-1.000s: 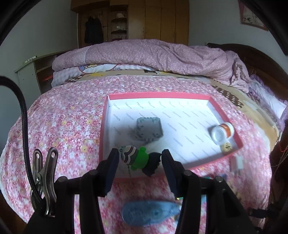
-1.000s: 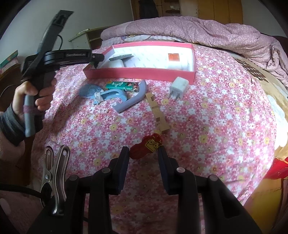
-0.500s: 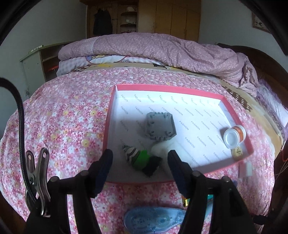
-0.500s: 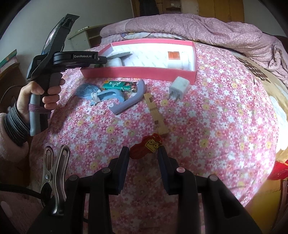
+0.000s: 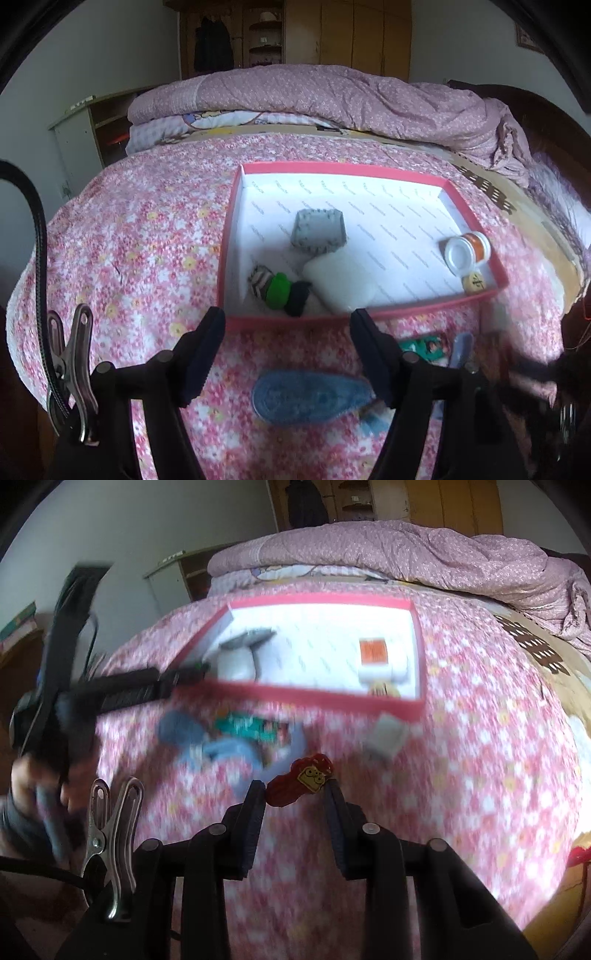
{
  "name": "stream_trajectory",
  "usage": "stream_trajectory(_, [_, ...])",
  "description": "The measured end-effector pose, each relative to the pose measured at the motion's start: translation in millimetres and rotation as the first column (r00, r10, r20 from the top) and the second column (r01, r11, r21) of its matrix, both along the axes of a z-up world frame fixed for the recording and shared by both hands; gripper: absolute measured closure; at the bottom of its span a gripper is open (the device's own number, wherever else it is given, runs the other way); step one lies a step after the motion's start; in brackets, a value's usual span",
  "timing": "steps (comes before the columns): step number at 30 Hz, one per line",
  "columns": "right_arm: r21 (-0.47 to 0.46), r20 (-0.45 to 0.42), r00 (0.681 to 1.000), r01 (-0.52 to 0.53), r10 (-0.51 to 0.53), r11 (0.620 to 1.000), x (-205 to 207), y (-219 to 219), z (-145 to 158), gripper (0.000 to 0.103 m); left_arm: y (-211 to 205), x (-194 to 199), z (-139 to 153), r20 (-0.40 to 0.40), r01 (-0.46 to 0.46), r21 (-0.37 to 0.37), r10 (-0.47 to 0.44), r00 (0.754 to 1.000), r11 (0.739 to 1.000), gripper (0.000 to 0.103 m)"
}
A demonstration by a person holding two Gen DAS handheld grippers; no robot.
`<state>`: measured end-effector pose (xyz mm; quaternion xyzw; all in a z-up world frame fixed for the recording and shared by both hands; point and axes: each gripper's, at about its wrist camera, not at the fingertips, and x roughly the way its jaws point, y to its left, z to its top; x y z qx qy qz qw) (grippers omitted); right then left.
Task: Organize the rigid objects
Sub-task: 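Carry the red toy keychain into the tray with the right tool while the left tool withdraws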
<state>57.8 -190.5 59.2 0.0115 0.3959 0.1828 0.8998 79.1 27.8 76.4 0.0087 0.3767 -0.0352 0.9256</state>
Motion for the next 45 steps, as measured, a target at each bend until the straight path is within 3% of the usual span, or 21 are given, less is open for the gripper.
stream_trajectory(5, [0.038,-0.007,1.0,0.023,-0.023,0.999,32.5,1.9,9.5,0.069,-0.5,-6.8,1.2,-0.002,0.009,-0.013,-0.009,1.0,1.0,0.029])
stream_trajectory(23, [-0.002,-0.049,0.994,0.094,-0.094,0.996,98.2,12.6,6.8,0.069,10.7,-5.4,-3.7,-0.018,-0.018,-0.047,0.017,1.0,0.999,0.029])
stream_trajectory(27, [0.001,-0.049,0.995,0.089,-0.089,0.996,97.6,15.2,8.0,0.069,12.2,-4.9,-3.7,-0.019,-0.023,-0.049,0.023,1.0,0.999,0.029])
stream_trajectory(34, [0.013,-0.042,0.996,0.078,-0.078,0.997,93.9,15.4,11.1,0.057,14.0,-4.9,-5.4,-0.027,-0.03,-0.051,0.029,0.999,0.998,0.029])
stream_trajectory(45, [0.034,-0.022,0.999,0.047,-0.046,0.998,64.6,11.4,23.1,0.054,18.9,-17.8,-3.3,-0.022,-0.029,-0.037,0.028,0.999,0.999,0.029])
